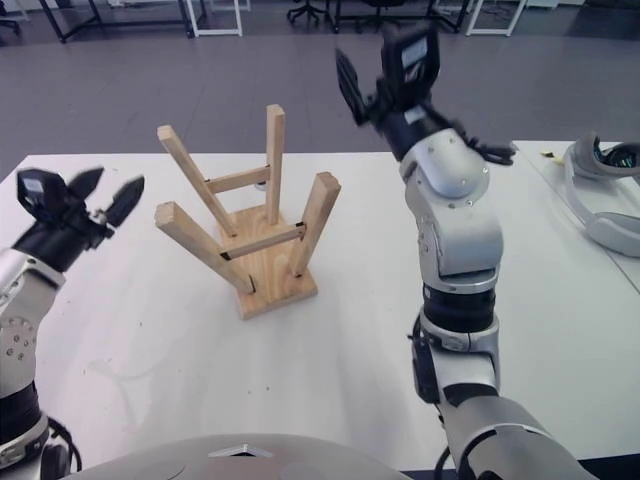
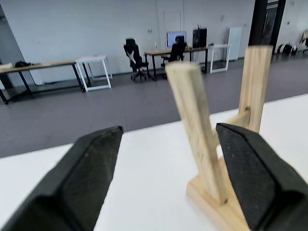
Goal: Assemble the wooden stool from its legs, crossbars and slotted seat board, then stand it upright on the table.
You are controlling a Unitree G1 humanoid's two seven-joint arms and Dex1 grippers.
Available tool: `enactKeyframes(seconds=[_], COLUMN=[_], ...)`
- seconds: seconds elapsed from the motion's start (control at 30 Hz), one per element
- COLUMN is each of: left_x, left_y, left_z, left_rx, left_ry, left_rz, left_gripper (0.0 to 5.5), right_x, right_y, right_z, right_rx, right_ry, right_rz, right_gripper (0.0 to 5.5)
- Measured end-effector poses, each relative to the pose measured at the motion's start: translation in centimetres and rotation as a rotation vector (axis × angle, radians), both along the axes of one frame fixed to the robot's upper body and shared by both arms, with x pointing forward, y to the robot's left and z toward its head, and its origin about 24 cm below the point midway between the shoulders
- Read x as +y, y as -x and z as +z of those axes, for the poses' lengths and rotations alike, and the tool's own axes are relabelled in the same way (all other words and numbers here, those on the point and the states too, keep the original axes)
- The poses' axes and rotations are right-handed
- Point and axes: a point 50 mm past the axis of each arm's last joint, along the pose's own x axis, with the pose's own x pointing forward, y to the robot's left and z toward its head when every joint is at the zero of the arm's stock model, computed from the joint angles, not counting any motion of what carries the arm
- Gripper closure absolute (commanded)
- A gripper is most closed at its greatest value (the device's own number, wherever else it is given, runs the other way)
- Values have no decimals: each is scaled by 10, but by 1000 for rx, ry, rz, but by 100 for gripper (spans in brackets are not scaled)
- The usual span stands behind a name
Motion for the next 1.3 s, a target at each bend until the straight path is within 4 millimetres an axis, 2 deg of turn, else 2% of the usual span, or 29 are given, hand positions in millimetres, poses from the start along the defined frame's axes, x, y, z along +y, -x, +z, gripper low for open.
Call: enactKeyframes(seconds=[0.03, 0.1, 0.2, 0.27, 0.33, 0.43, 0.57, 0.67, 0.87, 0.93, 0.97, 1.03, 1.1, 1.17, 1.2, 1.23, 1.27, 1.3], left_x=[-7, -20, -38, -46, -51, -56, -60, -64, -69, -72, -72, -67, -54, -38, -29, -23, -21, -21], left_y=[1, 3, 9, 13, 15, 14, 12, 11, 7, 6, 5, 5, 7, 16, 23, 29, 35, 41], left_z=[13, 21, 22, 22, 19, 11, 7, 4, 3, 6, 8, 12, 23, 34, 32, 23, 10, -10], left_rx=[-57, -84, -68, -63, -45, -7, 13, 26, 32, 15, 8, -14, -78, -155, -161, -127, -74, 23], left_ry=[26, 37, 71, 88, 98, 106, 108, 105, 80, 71, 72, 84, 109, 135, 139, 126, 101, 81], left_rz=[-16, -43, -91, -116, -117, -111, -85, -85, -59, -51, -47, -10, 67, 163, 224, 273, 315, 360], left_gripper=[193, 193, 193, 193, 193, 193, 193, 193, 193, 193, 193, 193, 193, 193, 193, 193, 193, 193], right_x=[13, 35, 59, 66, 67, 66, 60, 60, 61, 65, 68, 71, 68, 53, 34, 16, 2, -17], right_y=[15, 36, 50, 51, 48, 47, 49, 47, 43, 43, 43, 43, 42, 31, 18, 5, -7, -21], right_z=[15, 16, -9, -28, -58, -91, -153, -160, -159, -150, -141, -105, -68, -28, -9, -3, -6, -18], right_rx=[-53, -38, 176, 332, 501, 680, 985, 1022, 979, 898, 833, 614, 412, 232, 168, 154, 178, 231], right_ry=[-30, -50, -89, -106, -48, 5, 60, 40, 15, 50, 56, 62, 52, 4, -24, -42, -39, -18], right_rz=[90, 255, 478, 529, 481, 399, 302, 283, 300, 344, 370, 438, 468, 413, 316, 218, 133, 17], right_gripper=[241, 241, 241, 241, 241, 241, 241, 241, 241, 241, 241, 241, 241, 241, 241, 241, 241, 241])
